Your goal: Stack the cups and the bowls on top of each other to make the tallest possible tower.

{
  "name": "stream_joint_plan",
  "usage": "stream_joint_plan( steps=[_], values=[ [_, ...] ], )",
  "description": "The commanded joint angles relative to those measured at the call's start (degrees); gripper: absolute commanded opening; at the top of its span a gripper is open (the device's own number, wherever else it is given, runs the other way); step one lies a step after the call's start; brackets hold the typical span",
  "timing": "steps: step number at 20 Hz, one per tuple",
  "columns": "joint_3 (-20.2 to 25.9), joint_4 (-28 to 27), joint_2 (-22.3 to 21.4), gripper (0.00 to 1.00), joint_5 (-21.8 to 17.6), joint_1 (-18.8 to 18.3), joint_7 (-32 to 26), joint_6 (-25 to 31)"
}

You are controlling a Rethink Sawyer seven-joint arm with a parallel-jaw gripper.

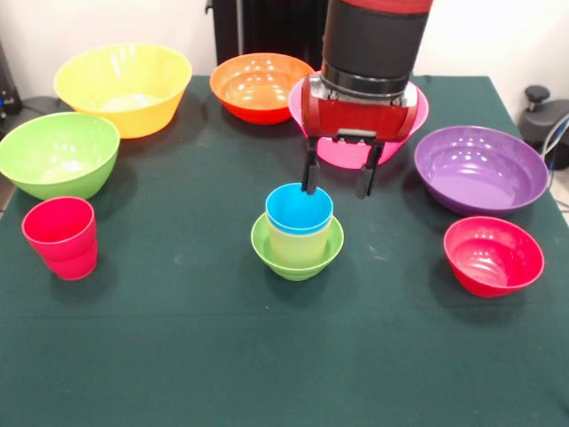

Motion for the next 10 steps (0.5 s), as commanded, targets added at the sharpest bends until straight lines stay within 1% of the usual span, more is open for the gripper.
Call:
stream_joint_plan(
  steps=[1, 5, 10],
  values=[
    [8.29, 4.68, -0.99, 1.00, 1.68, -2.12, -0.88, 6.32],
    [9.73, 3.94, -0.72, 1.00, 2.28, -2.27, -0.25, 6.06],
    [11.14, 4.67, -1.07, 1.00, 3.10, -2.40, 0.68, 4.50]
  ],
)
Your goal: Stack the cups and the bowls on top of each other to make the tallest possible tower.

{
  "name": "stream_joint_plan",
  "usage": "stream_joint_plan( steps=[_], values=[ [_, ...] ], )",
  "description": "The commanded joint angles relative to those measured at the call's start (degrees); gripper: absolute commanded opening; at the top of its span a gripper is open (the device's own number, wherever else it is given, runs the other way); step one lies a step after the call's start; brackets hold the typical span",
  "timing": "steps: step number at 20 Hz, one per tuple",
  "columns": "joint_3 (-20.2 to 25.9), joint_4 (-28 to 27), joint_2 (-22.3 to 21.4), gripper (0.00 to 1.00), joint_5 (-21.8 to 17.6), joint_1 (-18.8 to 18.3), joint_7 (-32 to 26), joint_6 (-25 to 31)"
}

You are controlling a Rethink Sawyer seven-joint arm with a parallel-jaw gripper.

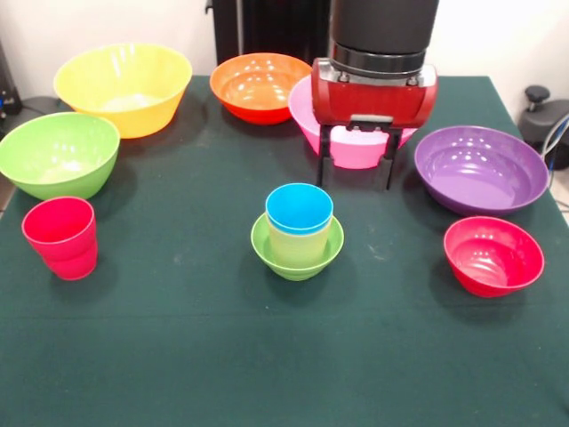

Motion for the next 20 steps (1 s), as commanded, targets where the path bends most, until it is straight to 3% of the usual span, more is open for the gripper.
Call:
stream_joint_plan(
  steps=[1, 20],
  values=[
    [7.86, 4.65, 1.11, 1.00, 1.16, -0.43, 0.73, 4.14],
    [11.00, 11.07, 0.99, 1.00, 0.22, -2.32, 3.31, -6.21]
  ],
)
